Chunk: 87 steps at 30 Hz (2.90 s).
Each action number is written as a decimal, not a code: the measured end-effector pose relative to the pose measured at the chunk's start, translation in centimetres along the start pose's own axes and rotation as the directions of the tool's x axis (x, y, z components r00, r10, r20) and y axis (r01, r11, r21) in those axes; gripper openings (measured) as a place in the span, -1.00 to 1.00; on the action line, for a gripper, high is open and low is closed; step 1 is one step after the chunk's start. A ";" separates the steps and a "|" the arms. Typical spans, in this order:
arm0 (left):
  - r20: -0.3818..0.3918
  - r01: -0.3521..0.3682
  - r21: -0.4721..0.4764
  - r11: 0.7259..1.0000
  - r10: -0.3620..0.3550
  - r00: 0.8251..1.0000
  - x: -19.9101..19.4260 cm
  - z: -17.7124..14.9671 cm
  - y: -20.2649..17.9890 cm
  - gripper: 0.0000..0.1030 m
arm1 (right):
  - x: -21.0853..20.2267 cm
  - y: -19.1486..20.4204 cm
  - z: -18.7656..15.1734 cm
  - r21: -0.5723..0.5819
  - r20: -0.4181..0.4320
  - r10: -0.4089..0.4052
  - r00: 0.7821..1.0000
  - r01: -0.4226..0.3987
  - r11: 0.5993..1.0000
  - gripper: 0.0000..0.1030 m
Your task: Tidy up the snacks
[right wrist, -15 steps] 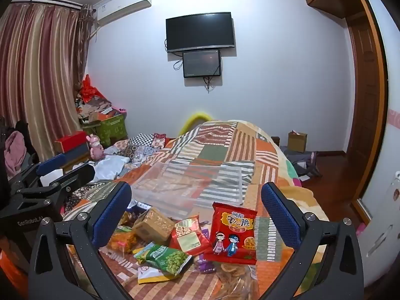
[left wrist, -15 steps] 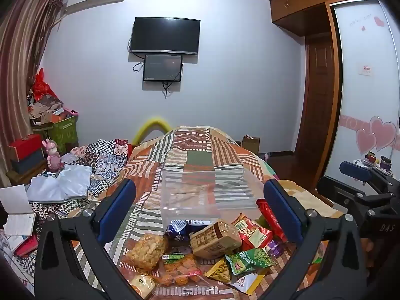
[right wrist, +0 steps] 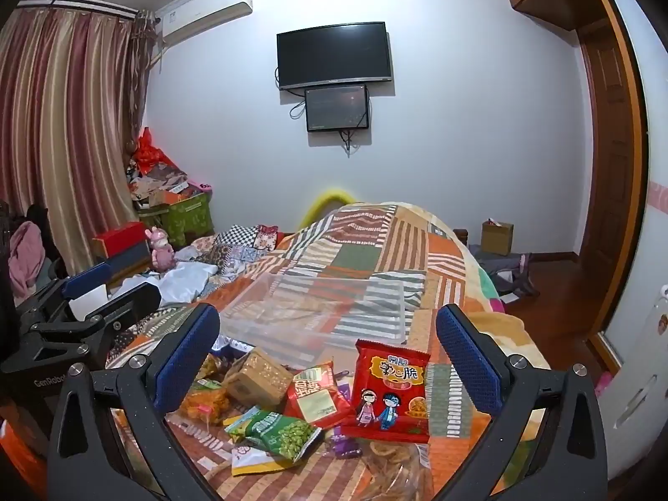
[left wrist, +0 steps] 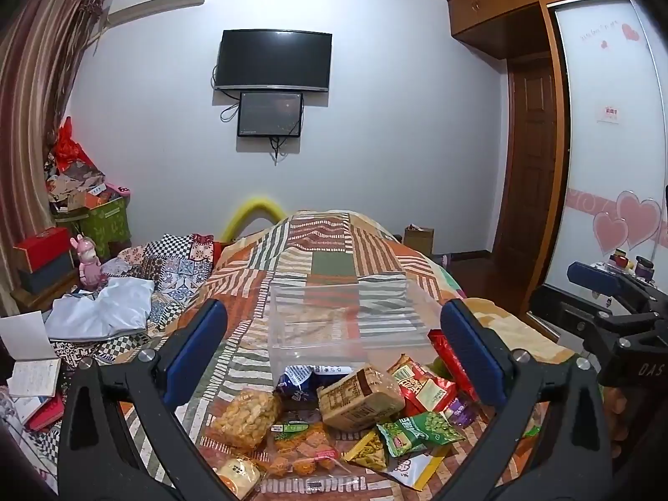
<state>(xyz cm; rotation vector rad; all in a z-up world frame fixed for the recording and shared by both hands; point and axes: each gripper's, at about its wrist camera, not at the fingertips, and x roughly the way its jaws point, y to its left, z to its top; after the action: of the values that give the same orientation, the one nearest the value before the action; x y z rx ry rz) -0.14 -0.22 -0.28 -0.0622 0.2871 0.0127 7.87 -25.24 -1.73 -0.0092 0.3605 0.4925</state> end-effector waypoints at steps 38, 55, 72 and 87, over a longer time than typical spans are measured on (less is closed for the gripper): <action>0.010 -0.003 0.005 1.000 0.002 1.000 -0.3 0.1 -0.1 1.00 | -0.8 0.4 0.4 0.004 0.024 0.010 1.000 -0.010 1.000 1.00; 0.010 -0.003 -0.001 1.000 0.003 1.000 -0.4 0.2 0.0 1.00 | -0.8 0.4 0.4 0.005 0.024 0.013 1.000 -0.013 1.000 1.00; 0.007 -0.002 -0.003 1.000 0.002 1.000 -0.3 0.1 -0.1 1.00 | -0.7 0.5 0.3 0.006 0.024 0.013 1.000 -0.014 1.000 1.00; -0.096 -0.024 -0.008 1.000 0.023 0.995 2.4 -1.2 1.8 1.00 | 1.9 -0.6 -1.3 0.003 -0.069 -0.018 0.997 0.018 1.000 1.00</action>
<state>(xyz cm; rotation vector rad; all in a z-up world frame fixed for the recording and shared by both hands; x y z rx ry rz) 1.80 1.49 -2.23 -0.0690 0.3834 0.0342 9.25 -24.99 -3.68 -0.0260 0.4289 0.4745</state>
